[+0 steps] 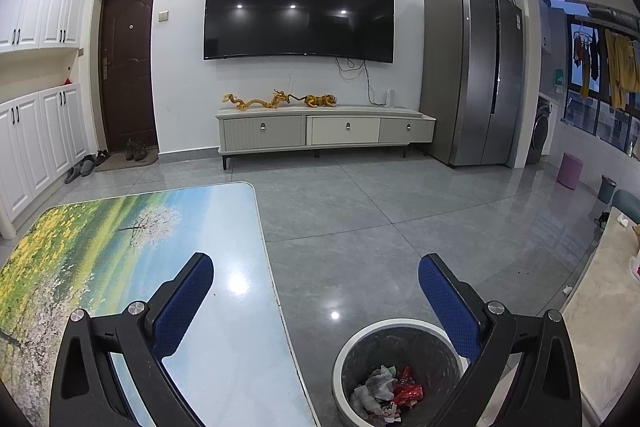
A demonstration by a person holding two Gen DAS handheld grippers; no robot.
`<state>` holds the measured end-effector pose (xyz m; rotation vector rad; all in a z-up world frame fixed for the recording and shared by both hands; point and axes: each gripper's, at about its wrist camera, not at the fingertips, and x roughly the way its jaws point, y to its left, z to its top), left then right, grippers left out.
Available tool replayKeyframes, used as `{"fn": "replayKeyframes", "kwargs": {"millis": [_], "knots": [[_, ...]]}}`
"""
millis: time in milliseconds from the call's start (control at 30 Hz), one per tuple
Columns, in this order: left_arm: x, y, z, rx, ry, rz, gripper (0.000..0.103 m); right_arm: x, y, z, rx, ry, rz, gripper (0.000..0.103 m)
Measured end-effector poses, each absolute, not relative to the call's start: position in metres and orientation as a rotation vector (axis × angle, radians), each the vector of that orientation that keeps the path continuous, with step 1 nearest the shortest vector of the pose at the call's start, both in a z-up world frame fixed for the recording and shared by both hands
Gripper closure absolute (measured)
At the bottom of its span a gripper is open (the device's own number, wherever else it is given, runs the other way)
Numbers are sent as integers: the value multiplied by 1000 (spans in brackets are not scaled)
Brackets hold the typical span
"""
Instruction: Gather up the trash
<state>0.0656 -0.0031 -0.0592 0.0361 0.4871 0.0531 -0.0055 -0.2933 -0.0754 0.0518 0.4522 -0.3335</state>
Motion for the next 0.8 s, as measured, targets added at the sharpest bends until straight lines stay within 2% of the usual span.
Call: {"fn": "replayKeyframes", "kwargs": {"millis": [800], "knots": [[68, 0, -59, 32, 489, 39, 0, -4, -292, -80, 44, 461, -327, 0]]}}
